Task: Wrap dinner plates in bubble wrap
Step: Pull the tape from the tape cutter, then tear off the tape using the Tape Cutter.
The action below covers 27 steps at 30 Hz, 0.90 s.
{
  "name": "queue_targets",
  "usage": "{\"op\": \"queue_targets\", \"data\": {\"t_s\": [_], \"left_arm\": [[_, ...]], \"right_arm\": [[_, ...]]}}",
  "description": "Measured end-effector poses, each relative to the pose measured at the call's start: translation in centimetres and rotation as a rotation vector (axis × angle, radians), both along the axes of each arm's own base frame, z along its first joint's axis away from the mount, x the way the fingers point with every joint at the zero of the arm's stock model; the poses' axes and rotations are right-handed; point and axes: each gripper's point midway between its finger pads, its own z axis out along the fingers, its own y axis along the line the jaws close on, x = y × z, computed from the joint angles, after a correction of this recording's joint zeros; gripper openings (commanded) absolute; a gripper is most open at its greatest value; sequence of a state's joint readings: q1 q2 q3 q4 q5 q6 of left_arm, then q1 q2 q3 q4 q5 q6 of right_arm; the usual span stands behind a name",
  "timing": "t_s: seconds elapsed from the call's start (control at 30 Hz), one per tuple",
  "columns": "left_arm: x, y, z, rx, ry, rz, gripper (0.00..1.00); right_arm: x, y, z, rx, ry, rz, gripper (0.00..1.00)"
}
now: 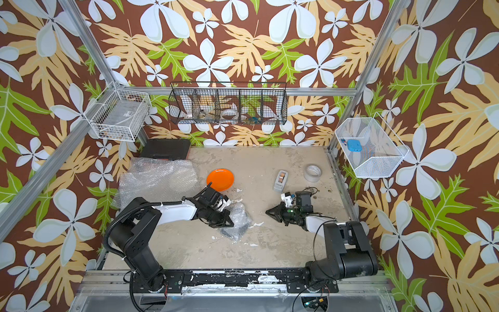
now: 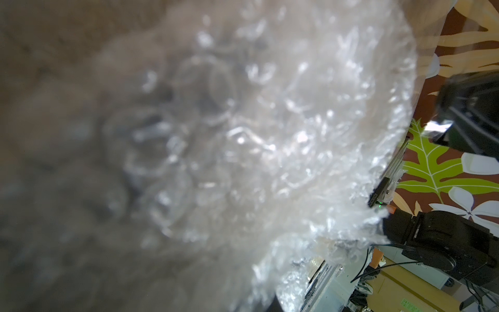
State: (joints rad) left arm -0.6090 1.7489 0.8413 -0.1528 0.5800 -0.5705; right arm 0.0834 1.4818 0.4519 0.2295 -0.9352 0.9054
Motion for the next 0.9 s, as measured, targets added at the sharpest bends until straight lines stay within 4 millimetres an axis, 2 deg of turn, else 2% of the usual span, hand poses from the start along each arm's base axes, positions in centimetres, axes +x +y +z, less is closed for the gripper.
{"op": "queue_targets", "data": {"t_s": [0.13,0.27,0.3,0.4,0.5,0.57,0.67,0.8,0.9], "left_arm": [[0.0,0.0,0.0,-0.001,-0.001,0.0,0.0],[0.0,0.1,0.0,0.0,-0.004,0.001,0.0],[0.0,0.1,0.0,0.001,-0.005,0.002,0.0],[0.0,0.2,0.0,0.004,-0.004,0.003,0.0],[-0.1,0.2,0.0,0.005,-0.004,0.003,0.0],[0.0,0.2,0.0,0.006,-0.003,0.004,0.0],[0.0,0.1,0.1,0.008,-0.001,0.004,0.0],[0.0,0.2,0.1,0.011,0.004,0.003,0.0],[0.0,0.1,0.1,0.012,0.005,0.003,0.0]], "right_arm": [[-0.2,-0.2,-2.4,-0.024,0.035,-0.007,0.0],[-0.7,-0.1,-3.8,-0.045,0.036,-0.003,0.16],[-1.7,0.2,-4.1,-0.029,0.066,0.018,0.21],[-3.5,1.3,-3.6,0.009,0.081,0.073,0.23],[-3.7,1.2,-2.6,-0.003,0.089,0.059,0.28],[-2.1,0.9,-0.6,-0.021,0.026,0.048,0.31],[1.9,-1.3,2.8,-0.05,-0.124,-0.014,0.33],[6.2,-5.9,3.1,-0.088,-0.172,-0.121,0.39],[9.0,-7.6,2.9,-0.111,-0.215,-0.139,0.44]]}}
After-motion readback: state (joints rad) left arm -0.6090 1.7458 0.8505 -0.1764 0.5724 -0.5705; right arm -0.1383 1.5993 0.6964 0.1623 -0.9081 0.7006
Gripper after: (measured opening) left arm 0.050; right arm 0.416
